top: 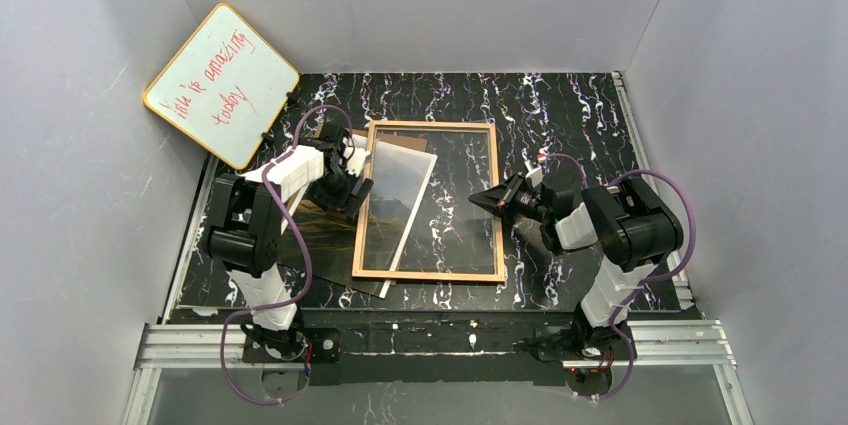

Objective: Put the photo into the frame
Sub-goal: Adjust the photo frame item on the photo frame.

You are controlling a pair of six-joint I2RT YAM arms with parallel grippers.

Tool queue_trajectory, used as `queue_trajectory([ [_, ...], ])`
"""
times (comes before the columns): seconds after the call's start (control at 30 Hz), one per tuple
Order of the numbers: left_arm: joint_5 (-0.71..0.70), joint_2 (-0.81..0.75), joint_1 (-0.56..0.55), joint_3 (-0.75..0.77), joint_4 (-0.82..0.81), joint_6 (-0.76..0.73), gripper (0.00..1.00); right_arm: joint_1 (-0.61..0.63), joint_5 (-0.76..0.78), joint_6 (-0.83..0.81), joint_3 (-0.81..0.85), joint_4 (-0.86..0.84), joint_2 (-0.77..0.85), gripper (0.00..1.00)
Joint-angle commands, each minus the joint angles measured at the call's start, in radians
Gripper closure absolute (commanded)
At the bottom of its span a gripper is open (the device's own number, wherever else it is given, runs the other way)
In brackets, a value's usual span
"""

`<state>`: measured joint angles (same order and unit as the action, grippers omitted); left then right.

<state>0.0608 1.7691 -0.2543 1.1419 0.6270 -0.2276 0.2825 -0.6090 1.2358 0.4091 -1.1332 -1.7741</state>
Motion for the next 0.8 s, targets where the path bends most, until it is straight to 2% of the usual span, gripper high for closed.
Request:
queue_trajectory([
  [0.0, 0.014, 0.0, -0.022, -0.022, 0.004, 0.004, 0.21, -0.003, -0.008, 0.003, 0.01, -0.08, -0.006, 0.99],
  [0.77, -0.005, -0.003, -0.03, -0.012, 0.006, -0.007, 0.21, -0.003, -0.018, -0.134, 0.075, 0.053, 0.005, 0.99],
])
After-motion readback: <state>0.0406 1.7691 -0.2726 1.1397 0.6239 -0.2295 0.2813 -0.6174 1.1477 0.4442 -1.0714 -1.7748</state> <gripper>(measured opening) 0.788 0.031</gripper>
